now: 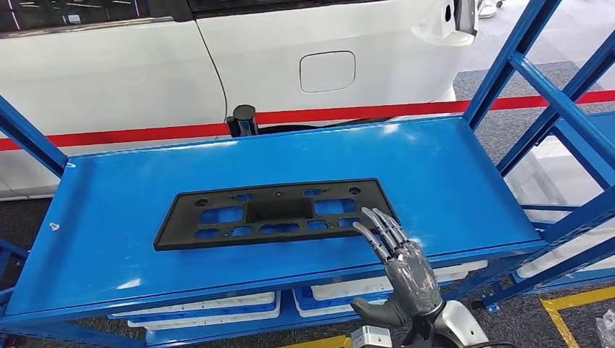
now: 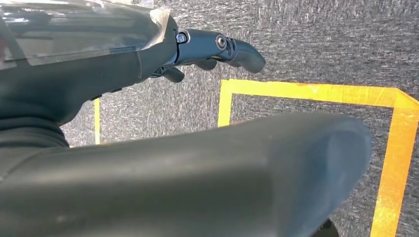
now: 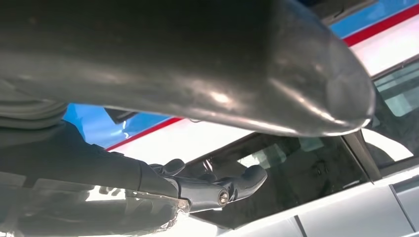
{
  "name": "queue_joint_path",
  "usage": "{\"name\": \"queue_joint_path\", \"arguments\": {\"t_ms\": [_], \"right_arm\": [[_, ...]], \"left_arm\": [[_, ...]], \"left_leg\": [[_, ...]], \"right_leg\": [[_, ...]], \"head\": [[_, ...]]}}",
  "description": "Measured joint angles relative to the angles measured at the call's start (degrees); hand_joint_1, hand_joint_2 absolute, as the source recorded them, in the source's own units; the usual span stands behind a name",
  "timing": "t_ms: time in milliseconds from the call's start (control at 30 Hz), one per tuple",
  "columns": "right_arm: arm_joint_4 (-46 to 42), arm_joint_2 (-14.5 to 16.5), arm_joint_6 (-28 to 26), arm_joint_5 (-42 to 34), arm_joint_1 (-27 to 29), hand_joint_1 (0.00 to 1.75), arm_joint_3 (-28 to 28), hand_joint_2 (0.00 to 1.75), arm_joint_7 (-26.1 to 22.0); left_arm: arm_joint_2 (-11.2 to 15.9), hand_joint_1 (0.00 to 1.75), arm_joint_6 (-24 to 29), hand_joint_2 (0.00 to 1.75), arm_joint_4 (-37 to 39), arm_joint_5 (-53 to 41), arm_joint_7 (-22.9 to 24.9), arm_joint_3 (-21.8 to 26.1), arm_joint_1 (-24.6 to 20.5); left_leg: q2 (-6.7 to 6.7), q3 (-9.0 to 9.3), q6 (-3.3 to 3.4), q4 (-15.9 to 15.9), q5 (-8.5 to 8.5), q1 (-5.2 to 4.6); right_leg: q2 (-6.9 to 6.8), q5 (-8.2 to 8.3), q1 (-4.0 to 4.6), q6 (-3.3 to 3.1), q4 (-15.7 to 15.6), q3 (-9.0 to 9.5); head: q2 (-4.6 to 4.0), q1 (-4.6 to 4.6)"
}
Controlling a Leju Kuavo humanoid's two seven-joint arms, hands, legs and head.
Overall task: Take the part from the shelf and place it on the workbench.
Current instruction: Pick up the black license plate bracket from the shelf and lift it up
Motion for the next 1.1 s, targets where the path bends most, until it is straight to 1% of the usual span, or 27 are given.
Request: {"name": "queue_joint_path", "arguments": {"t_ms": [267, 400, 567, 867, 1100], "right_arm": [[1.53, -0.59, -0.10, 0.39, -0.49, 0.00, 0.50, 0.00, 0.40], [2.25, -0.71, -2.00, 3.21, -0.87, 0.00, 0.44, 0.00, 2.85], [5.01, -0.92, -6.11, 5.86, -2.96, 0.00, -0.01, 0.00, 3.80], [7.62, -0.75, -7.25, 7.60, -5.08, 0.00, -0.14, 0.00, 4.14], [10.54, 0.54, -7.17, 9.04, -9.37, 0.00, 0.19, 0.00, 5.16]], "left_arm": [[-0.02, 0.00, -0.01, 0.00, 0.00, 0.00, -0.03, -0.01, 0.01], [-0.02, 0.00, -0.03, 0.00, 0.00, -0.27, 0.49, -0.02, 0.01], [0.13, 0.00, -0.20, 0.00, 0.00, -0.80, 1.59, -0.10, 0.01], [0.34, 0.00, -0.20, 0.00, 0.00, -1.02, 2.11, -0.61, 0.00], [0.92, 0.00, -0.19, 0.00, 0.00, -1.25, 3.51, -0.87, 0.00]], "left_leg": [[0.00, 0.01, 0.00, 0.00, 0.00, 0.01], [0.01, 0.02, 0.00, 0.00, 0.00, 0.01], [0.01, 0.04, 0.00, 0.00, 0.01, 0.01], [0.01, 0.05, 0.00, 0.00, 0.01, 0.00], [0.01, 0.10, 0.00, 0.00, 0.01, 0.01]], "right_leg": [[0.00, 0.00, -0.02, 0.00, 0.00, 0.00], [0.00, 0.00, -0.02, 0.00, 0.00, 0.00], [0.01, 0.00, -0.02, 0.00, 0.00, 0.03], [0.01, 0.00, -0.02, 0.00, 0.00, 0.05], [0.01, 0.01, -0.01, 0.00, 0.00, 0.08]], "head": [[0.00, -0.02], [0.00, -0.02], [0.00, 0.00], [0.00, -0.01], [0.00, -0.01]]}}
